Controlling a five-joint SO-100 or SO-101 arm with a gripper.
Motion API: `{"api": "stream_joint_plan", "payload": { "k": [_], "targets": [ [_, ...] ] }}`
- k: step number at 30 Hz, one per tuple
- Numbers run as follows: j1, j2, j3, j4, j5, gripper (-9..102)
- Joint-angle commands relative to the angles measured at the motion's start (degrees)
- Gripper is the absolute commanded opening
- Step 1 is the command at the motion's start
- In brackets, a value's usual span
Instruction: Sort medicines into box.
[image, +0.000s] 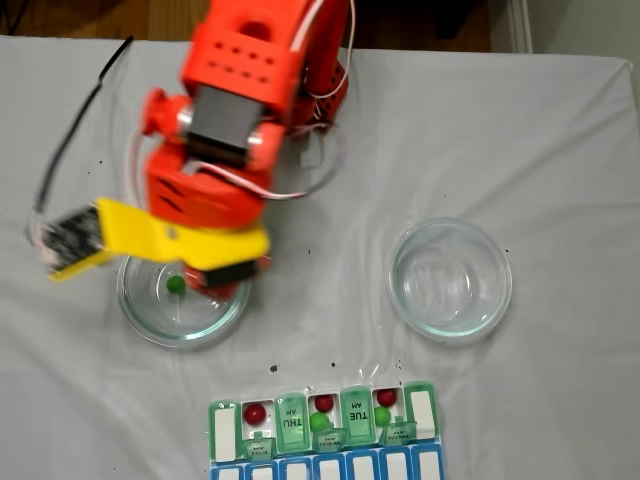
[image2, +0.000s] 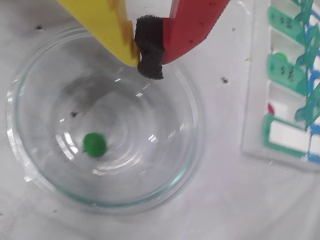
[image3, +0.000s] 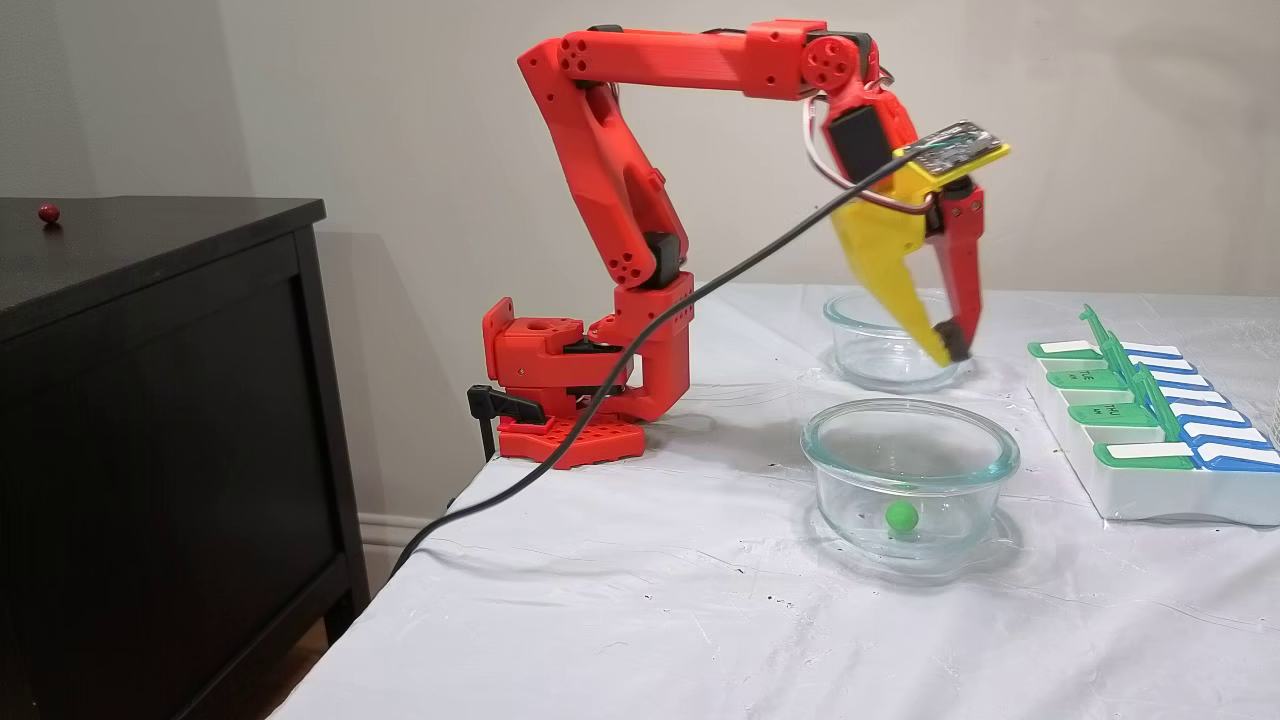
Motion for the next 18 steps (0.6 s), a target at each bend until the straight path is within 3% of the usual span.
{"api": "stream_joint_plan", "payload": {
  "k": [1,9,12,18],
  "targets": [
    [5.45,3.6,0.62,-1.85,-2.9,0],
    [8.35,0.0,5.98,-5.71,-9.23,0],
    [8.61,-0.44,5.54,-6.06,-11.95,11],
    [8.35,-2.37,5.19,-7.03,-15.47,16]
  ]
}}
